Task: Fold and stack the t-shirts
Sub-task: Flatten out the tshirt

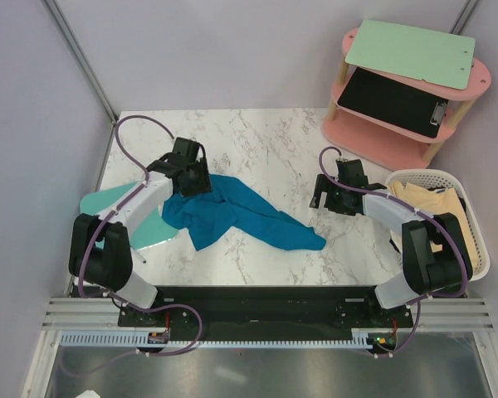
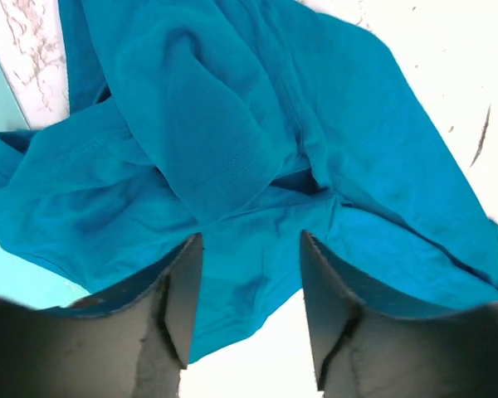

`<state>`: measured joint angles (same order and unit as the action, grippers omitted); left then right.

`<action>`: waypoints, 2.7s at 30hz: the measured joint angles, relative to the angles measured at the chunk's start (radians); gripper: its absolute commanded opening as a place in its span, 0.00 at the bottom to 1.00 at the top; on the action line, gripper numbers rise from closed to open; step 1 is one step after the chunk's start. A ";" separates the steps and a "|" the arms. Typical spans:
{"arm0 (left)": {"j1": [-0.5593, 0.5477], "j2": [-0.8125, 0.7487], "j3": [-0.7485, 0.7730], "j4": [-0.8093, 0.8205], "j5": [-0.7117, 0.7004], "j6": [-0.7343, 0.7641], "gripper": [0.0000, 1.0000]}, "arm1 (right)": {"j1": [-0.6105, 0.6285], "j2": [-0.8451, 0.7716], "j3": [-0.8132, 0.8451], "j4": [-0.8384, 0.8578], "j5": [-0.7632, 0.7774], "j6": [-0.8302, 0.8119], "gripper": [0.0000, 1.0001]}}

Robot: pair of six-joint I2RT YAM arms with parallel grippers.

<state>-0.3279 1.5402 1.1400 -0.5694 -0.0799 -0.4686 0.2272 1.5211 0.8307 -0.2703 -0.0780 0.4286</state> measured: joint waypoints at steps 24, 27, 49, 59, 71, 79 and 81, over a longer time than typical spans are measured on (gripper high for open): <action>0.041 0.047 0.119 -0.018 -0.077 0.022 0.02 | 0.000 -0.019 -0.067 0.020 -0.046 0.003 0.87; 0.047 0.017 0.155 -0.029 -0.084 0.030 0.02 | 0.008 -0.031 -0.091 0.048 -0.080 0.011 0.82; 0.082 -0.003 0.272 -0.120 -0.094 0.081 0.02 | 0.279 0.170 0.014 0.221 -0.167 0.156 0.00; 0.130 -0.093 0.290 -0.150 -0.094 0.106 0.02 | 0.273 -0.049 0.193 0.027 0.170 0.074 0.00; 0.132 -0.200 0.193 -0.156 -0.075 0.109 0.02 | 0.253 -0.192 0.191 0.002 0.336 0.034 0.00; 0.132 -0.445 0.201 -0.198 -0.074 0.110 0.02 | 0.253 -0.450 0.138 -0.054 0.326 0.027 0.00; 0.132 -0.506 0.240 -0.213 -0.076 0.111 0.02 | 0.253 -0.516 0.150 -0.073 0.325 0.026 0.00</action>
<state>-0.1959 1.0344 1.3800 -0.7826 -0.1558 -0.3576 0.4805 1.0050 0.9802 -0.3435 0.2474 0.4549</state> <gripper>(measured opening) 0.033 0.010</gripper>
